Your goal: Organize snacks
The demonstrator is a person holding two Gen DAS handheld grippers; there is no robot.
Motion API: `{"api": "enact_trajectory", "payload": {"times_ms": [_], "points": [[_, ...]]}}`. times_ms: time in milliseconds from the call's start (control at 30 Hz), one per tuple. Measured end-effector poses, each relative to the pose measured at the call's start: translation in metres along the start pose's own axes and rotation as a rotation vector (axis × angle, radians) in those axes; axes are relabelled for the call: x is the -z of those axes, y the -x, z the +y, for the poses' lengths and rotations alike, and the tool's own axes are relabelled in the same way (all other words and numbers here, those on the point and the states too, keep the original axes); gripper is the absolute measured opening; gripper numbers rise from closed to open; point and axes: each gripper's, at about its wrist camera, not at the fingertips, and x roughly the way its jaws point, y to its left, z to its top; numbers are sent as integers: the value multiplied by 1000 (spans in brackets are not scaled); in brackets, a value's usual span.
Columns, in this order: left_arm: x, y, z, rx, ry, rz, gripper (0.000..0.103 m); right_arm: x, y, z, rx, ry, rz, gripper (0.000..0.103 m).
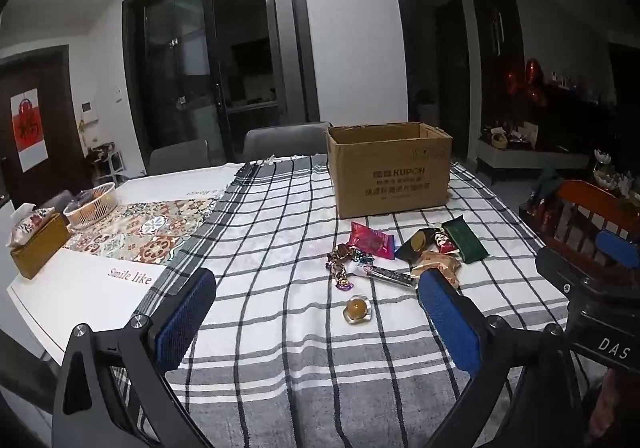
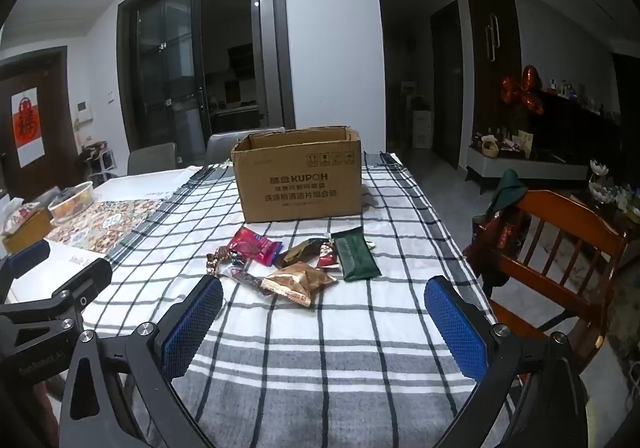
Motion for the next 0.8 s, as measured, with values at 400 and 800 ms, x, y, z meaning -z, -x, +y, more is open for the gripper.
{"api": "enact_trajectory", "payload": {"times_ms": [400,800], "points": [[0,-2,-2,1,-4,-1,103,1,-3,0,1,0,3,102],[1,-4,-2,3,-3,1,103,0,-4,-1,0,-1,5,102]]}}
